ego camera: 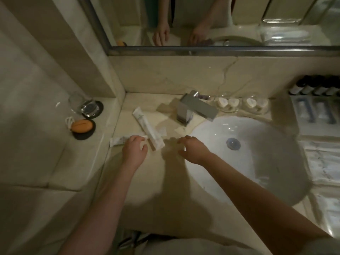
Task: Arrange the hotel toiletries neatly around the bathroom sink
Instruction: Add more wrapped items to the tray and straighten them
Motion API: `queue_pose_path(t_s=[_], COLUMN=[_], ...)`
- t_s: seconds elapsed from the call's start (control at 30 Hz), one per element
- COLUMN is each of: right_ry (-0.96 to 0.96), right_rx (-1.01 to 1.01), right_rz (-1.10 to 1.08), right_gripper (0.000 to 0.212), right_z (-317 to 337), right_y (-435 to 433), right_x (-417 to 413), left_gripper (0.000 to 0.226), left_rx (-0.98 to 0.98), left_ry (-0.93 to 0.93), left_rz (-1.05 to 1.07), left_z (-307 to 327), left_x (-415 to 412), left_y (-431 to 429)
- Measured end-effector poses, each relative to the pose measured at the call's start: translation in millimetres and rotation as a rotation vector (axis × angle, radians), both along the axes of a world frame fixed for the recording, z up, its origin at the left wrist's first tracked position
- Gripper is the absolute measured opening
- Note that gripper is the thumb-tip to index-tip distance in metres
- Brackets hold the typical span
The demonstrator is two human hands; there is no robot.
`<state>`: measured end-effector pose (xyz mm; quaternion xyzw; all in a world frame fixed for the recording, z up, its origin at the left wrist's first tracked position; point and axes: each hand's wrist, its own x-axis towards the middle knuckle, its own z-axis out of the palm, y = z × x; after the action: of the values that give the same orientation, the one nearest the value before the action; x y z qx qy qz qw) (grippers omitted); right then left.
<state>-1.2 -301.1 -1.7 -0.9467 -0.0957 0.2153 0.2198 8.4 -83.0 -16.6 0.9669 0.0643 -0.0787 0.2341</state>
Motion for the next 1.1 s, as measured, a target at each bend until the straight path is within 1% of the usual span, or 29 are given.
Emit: queue_pose_path(t_s=[0.07, 0.13, 0.23, 0.3, 0.37, 0.43, 0.57, 0.67, 0.7, 0.77, 0.83, 0.9, 0.97, 1.03, 1.1], right_ry=[0.051, 0.081, 0.081, 0.080, 0.070, 0.062, 0.072, 0.101, 0.110, 0.124, 0.115, 0.090, 0.067, 0.061, 0.047], right_rx=[0.044, 0.089, 0.123, 0.118, 0.100, 0.073, 0.034, 0.056, 0.059, 0.075, 0.138, 0.237, 0.339, 0.413, 0.443], right_rz=[-0.017, -0.070, -0.175, -0.233, -0.288, -0.329, -0.321, -0.327, -0.324, -0.325, -0.351, -0.395, -0.434, -0.470, -0.480], right_gripper=[0.041, 0.045, 0.053, 0.054, 0.053, 0.050, 0.035, 0.028, 0.028, 0.029, 0.025, 0.015, 0.010, 0.012, 0.015], right_z=[-3.0, -5.7, -12.5, -18.7, -23.3, -28.3, -34.5, -37.0, -37.1, -35.0, -31.3, -26.8, -21.0, -11.6, -1.3], right_y=[25.4, 51.2, 73.5, 89.9, 99.4, 108.5, 114.9, 113.5, 112.4, 108.4, 102.5, 94.7, 86.3, 77.9, 68.4], right_x=[14.9, 29.2, 41.9, 52.4, 58.1, 65.8, 76.5, 80.5, 81.6, 83.0, 82.3, 78.1, 71.0, 61.9, 52.4], left_gripper=[0.033, 0.036, 0.043, 0.047, 0.045, 0.040, 0.036, 0.049, 0.051, 0.046, 0.040, 0.038, 0.034, 0.030, 0.030], left_rx=[0.004, 0.020, 0.083, 0.136, 0.212, 0.246, 0.166, 0.064, 0.061, 0.117, 0.171, 0.169, 0.108, 0.012, -0.085], left_ry=[0.002, 0.020, 0.055, 0.114, 0.188, 0.218, 0.238, 0.270, 0.275, 0.259, 0.256, 0.280, 0.301, 0.322, 0.327], left_rz=[0.008, 0.010, -0.049, -0.075, -0.125, -0.159, -0.150, -0.118, -0.126, -0.171, -0.204, -0.199, -0.150, -0.097, -0.048], left_z=[-1.4, -3.8, -4.8, -7.9, -9.8, -12.9, -18.0, -20.4, -20.1, -20.5, -21.1, -20.9, -20.4, -18.4, -16.6], left_x=[13.3, 29.2, 48.2, 61.6, 68.2, 74.1, 72.1, 66.7, 65.1, 61.6, 57.8, 55.2, 53.9, 53.3, 51.5], left_y=[23.9, 45.8, 58.6, 66.1, 66.7, 68.5, 65.5, 62.4, 61.7, 60.3, 58.6, 56.1, 53.8, 51.6, 48.7])
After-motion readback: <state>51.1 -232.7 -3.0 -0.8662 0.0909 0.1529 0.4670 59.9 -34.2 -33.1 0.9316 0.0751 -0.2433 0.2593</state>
